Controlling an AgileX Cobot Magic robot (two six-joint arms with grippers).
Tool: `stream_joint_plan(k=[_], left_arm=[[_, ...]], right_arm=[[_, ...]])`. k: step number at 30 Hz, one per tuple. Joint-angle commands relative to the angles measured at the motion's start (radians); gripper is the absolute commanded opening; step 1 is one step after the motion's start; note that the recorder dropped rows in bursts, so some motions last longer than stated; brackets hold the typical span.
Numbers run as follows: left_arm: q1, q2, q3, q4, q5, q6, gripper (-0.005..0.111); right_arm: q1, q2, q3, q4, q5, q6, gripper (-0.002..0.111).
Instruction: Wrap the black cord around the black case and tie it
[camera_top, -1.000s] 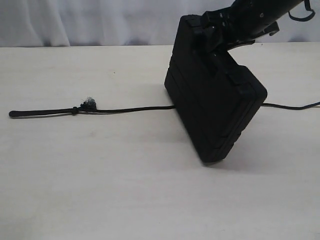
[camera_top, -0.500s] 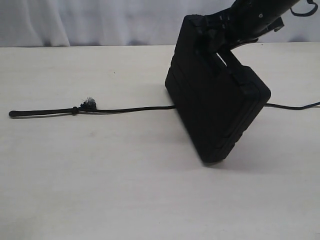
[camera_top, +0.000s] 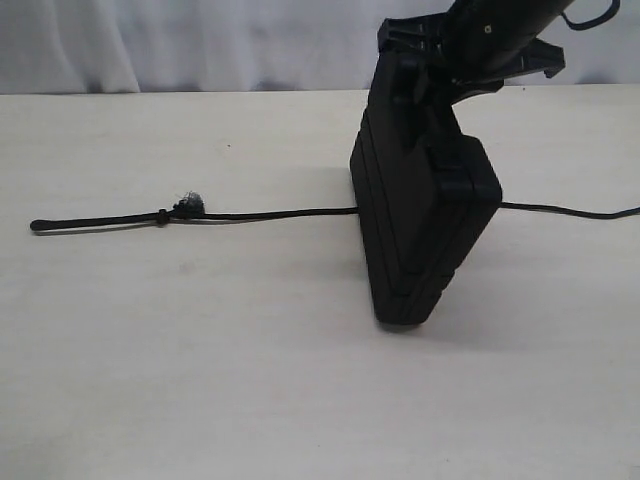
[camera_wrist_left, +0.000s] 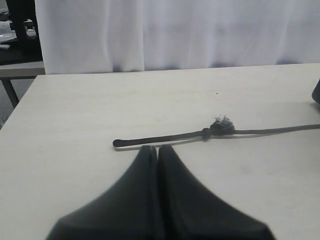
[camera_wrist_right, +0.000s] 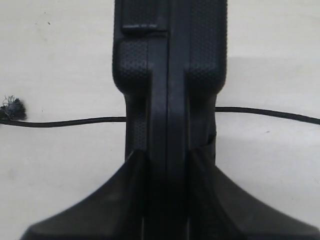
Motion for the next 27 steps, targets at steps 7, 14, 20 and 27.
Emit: stream_joint_plan(k=[7, 14, 20, 27], left_arm=[[0.001, -0.003, 0.003, -0.003, -0.004, -0.006, 0.000], [0.001, -0.003, 0.003, -0.003, -0.004, -0.006, 0.000], [0.001, -0.003, 0.003, -0.003, -0.004, -0.006, 0.000], [0.001, -0.003, 0.003, -0.003, -0.004, -0.006, 0.000]], right_arm=[[0.033, -0.004, 0.001, -0.012, -0.019, 0.035, 0.004], [0.033, -0.004, 0.001, -0.005, 0.003, 0.035, 0.004], [0.033, -0.004, 0.001, -0.005, 0.001, 0.035, 0.004], [0.033, -0.004, 0.001, -0.005, 0.001, 0.035, 0.004]])
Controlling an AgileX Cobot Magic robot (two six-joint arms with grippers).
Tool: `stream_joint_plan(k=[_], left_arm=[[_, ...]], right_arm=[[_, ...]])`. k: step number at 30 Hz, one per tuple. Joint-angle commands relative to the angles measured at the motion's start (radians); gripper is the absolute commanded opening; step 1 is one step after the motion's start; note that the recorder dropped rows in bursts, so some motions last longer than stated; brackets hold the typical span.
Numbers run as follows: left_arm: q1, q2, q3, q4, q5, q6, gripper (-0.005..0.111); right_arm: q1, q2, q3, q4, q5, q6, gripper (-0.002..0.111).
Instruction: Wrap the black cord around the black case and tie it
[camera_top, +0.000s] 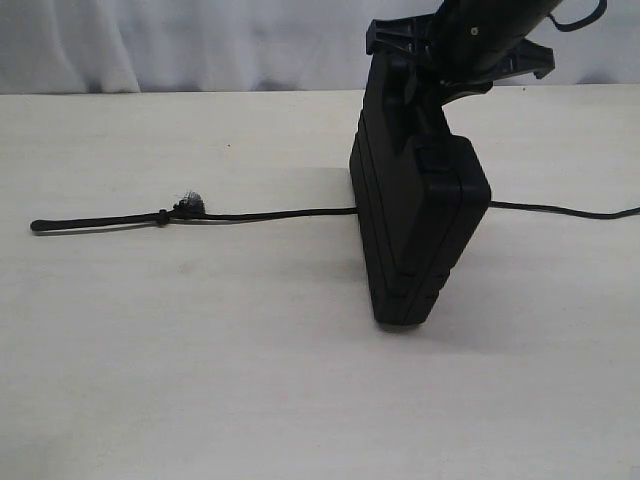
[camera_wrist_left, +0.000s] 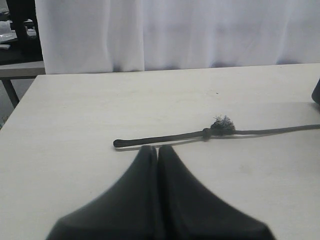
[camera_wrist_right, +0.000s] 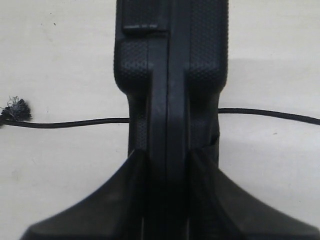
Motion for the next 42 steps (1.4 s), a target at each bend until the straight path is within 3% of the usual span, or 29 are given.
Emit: stream_joint_plan(k=[1, 35, 42], left_arm=[[0.001, -0.003, 0.003, -0.003, -0.004, -0.006, 0.000], [0.001, -0.003, 0.003, -0.003, -0.004, -0.006, 0.000], [0.001, -0.003, 0.003, 0.100, -0.004, 0.044, 0.000]], right_arm=[[0.005, -0.004, 0.001, 0.016, 0.012, 0.004, 0.004], [0.005, -0.004, 0.001, 0.016, 0.012, 0.004, 0.004], [0.005, -0.004, 0.001, 0.016, 0.012, 0.004, 0.004]])
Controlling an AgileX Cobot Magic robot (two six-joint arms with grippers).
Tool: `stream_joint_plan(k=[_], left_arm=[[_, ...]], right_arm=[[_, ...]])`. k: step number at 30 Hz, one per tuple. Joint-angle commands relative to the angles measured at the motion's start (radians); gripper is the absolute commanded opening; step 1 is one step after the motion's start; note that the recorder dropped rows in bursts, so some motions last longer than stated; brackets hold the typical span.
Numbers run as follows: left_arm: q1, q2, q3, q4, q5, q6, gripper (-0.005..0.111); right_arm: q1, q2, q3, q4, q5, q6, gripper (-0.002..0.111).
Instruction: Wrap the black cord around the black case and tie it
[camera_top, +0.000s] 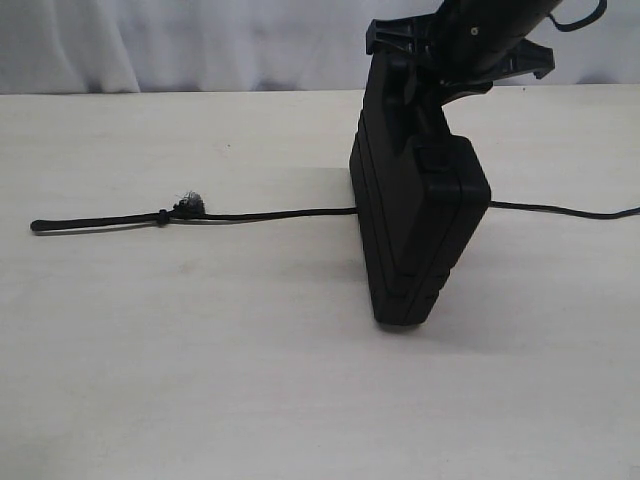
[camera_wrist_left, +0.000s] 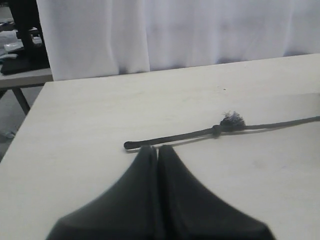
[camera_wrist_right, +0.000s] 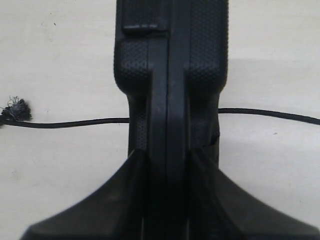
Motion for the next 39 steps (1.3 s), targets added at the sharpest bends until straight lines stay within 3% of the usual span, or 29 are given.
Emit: stream_joint_plan(k=[1, 4, 6, 12, 14, 15, 16, 18, 22, 25, 28, 30, 34, 39], left_arm=[[0.001, -0.003, 0.003, 0.038, -0.004, 0.013, 0.000], [0.001, -0.003, 0.003, 0.056, -0.008, 0.024, 0.000], [0.001, -0.003, 0.003, 0.163, -0.076, 0.060, 0.000], [0.001, -0.003, 0.003, 0.011, -0.619, -0.040, 0.000], [0.001, -0.003, 0.003, 0.015, -0.869, -0.074, 0.000], [0.001, -0.003, 0.003, 0.018, -1.007, -0.188, 0.000], [0.001, -0.003, 0.003, 0.012, -1.039, -0.272, 0.000], [0.001, -0.003, -0.007, -0.026, -0.995, -0.438, 0.000], [0.001, 0.081, -0.203, -0.001, -0.751, -0.461, 0.000], [0.001, 0.307, -0.424, 0.148, -0.435, -0.473, 0.000], [-0.014, 0.593, -0.563, 0.139, -0.144, -0.482, 0.000], [-0.053, 0.737, -0.595, 0.139, -0.096, -0.427, 0.001], [-0.168, 1.021, -0.670, 0.139, -0.007, -0.312, 0.016], [-0.233, 1.373, -0.849, 0.138, 0.239, -0.205, 0.053]], right_arm=[[0.005, -0.004, 0.001, 0.016, 0.012, 0.004, 0.004], [0.005, -0.004, 0.001, 0.016, 0.012, 0.004, 0.004], [0.005, -0.004, 0.001, 0.016, 0.012, 0.004, 0.004], [0.005, -0.004, 0.001, 0.016, 0.012, 0.004, 0.004], [0.005, -0.004, 0.001, 0.016, 0.012, 0.004, 0.004], [0.005, -0.004, 0.001, 0.016, 0.010, 0.004, 0.004], [0.005, -0.004, 0.001, 0.016, 0.010, 0.004, 0.004], [0.005, -0.004, 0.001, 0.016, 0.010, 0.004, 0.004], [0.005, -0.004, 0.001, 0.016, 0.010, 0.004, 0.004], [0.005, -0.004, 0.001, 0.016, 0.010, 0.004, 0.004], [0.005, -0.004, 0.001, 0.016, 0.010, 0.004, 0.004], [0.005, -0.004, 0.001, 0.016, 0.010, 0.004, 0.004], [0.005, -0.004, 0.001, 0.016, 0.010, 0.004, 0.004], [0.005, -0.004, 0.001, 0.016, 0.010, 0.004, 0.004]])
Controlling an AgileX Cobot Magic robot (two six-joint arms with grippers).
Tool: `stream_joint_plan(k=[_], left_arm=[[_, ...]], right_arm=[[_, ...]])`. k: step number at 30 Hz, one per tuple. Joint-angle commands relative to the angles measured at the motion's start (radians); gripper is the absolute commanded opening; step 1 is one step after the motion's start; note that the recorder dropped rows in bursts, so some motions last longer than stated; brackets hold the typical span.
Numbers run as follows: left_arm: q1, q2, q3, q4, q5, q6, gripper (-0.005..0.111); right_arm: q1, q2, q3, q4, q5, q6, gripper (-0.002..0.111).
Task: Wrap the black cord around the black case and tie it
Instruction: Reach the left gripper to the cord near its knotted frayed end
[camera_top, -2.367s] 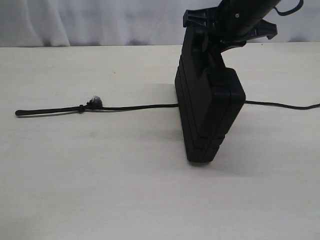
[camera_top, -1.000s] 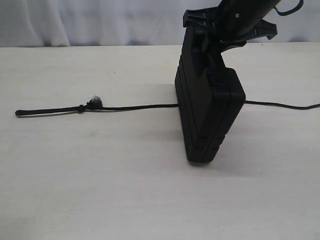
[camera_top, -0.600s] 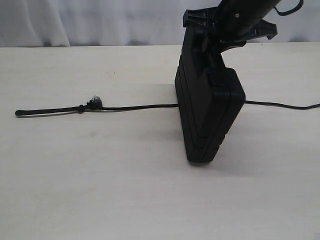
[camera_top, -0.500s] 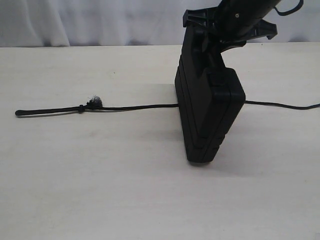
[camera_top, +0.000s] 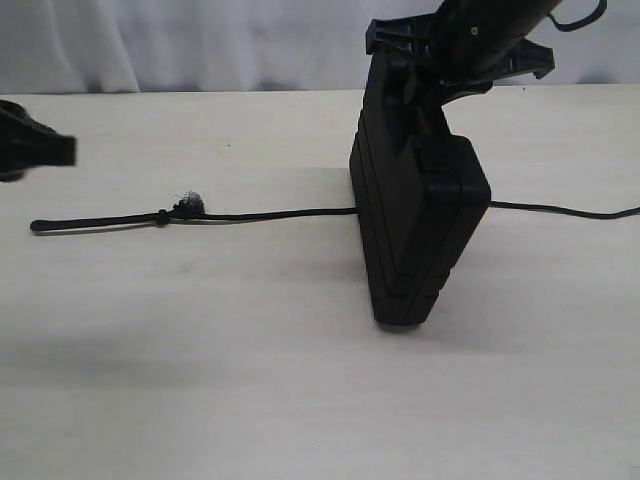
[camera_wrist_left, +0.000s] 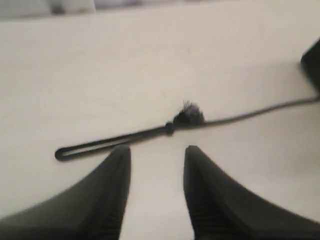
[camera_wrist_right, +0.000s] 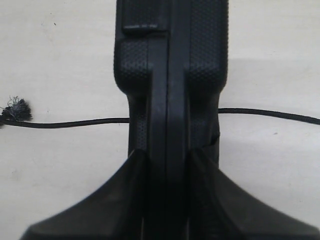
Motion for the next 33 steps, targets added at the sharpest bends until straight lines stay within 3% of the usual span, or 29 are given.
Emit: stream_joint_plan(k=[1, 6, 9, 11, 17, 24, 30, 33], left_arm=[[-0.032, 0.280, -0.150, -0.011, 0.218, 0.119, 0.058], [-0.032, 0.555, -0.321, -0.226, 0.482, 0.571, 0.061], [-0.032, 0.654, -0.371, -0.242, 0.460, 0.783, 0.061], [-0.032, 0.693, -0.384, -0.195, 0.357, 0.863, 0.061], [-0.032, 0.731, -0.384, -0.176, 0.043, 0.957, 0.061], [-0.032, 0.817, -0.384, -0.111, 0.021, 0.957, 0.061], [-0.032, 0.855, -0.384, -0.119, -0.201, 0.959, 0.061], [-0.032, 0.882, -0.384, -0.111, -0.247, 0.960, 0.061]], right_arm=[[0.005, -0.004, 0.001, 0.016, 0.010, 0.004, 0.004], [0.005, -0.004, 0.001, 0.016, 0.010, 0.004, 0.004], [0.005, -0.004, 0.001, 0.016, 0.010, 0.004, 0.004], [0.005, -0.004, 0.001, 0.016, 0.008, 0.004, 0.004], [0.005, -0.004, 0.001, 0.016, 0.007, 0.004, 0.004], [0.005, -0.004, 0.001, 0.016, 0.007, 0.004, 0.004], [0.005, -0.004, 0.001, 0.016, 0.007, 0.004, 0.004], [0.005, -0.004, 0.001, 0.016, 0.007, 0.004, 0.004]])
